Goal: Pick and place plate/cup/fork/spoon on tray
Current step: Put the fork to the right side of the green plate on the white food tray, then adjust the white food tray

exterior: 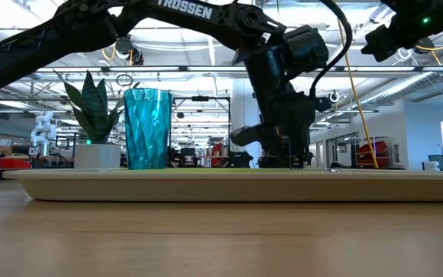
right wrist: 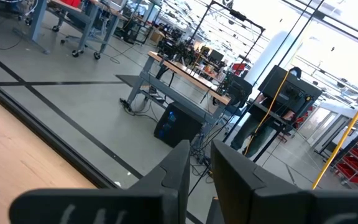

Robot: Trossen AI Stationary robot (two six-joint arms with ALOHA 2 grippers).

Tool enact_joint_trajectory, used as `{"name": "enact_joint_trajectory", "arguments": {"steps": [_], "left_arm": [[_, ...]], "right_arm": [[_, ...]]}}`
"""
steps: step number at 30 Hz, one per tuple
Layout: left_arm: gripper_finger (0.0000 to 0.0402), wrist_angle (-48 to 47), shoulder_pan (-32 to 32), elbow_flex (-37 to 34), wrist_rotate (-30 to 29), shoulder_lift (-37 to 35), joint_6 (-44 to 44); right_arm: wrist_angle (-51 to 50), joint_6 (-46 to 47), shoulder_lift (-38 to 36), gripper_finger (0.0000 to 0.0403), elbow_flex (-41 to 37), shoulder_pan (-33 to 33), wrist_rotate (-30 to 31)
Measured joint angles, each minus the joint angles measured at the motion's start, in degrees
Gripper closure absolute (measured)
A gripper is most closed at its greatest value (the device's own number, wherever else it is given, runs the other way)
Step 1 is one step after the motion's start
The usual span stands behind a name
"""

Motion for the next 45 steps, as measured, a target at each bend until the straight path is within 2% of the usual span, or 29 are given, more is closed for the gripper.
{"name": "enact_joint_trajectory", "arguments": {"steps": [19, 36, 40, 45], "left_arm": [[0.0254, 2.4, -0.1, 0.0, 0.6, 0.0, -0.1], [0.0254, 1.4, -0.7, 0.0, -13.2, -2.0, 0.3], [0.0254, 1.8, -2.2, 0.0, -14.8, -4.8, -2.9], [0.0254, 2.3, -3.7, 0.0, -14.1, -9.5, -15.6]], "right_arm": [[0.0, -0.6, 0.0, 0.0346, 0.0, 0.0, 0.0], [0.0, -0.7, 0.0, 0.0346, 0.0, 0.0, 0.0], [0.0, -0.9, 0.0, 0.0346, 0.0, 0.0, 0.0], [0.0, -0.8, 0.0, 0.0346, 0.0, 0.0, 0.0]]}}
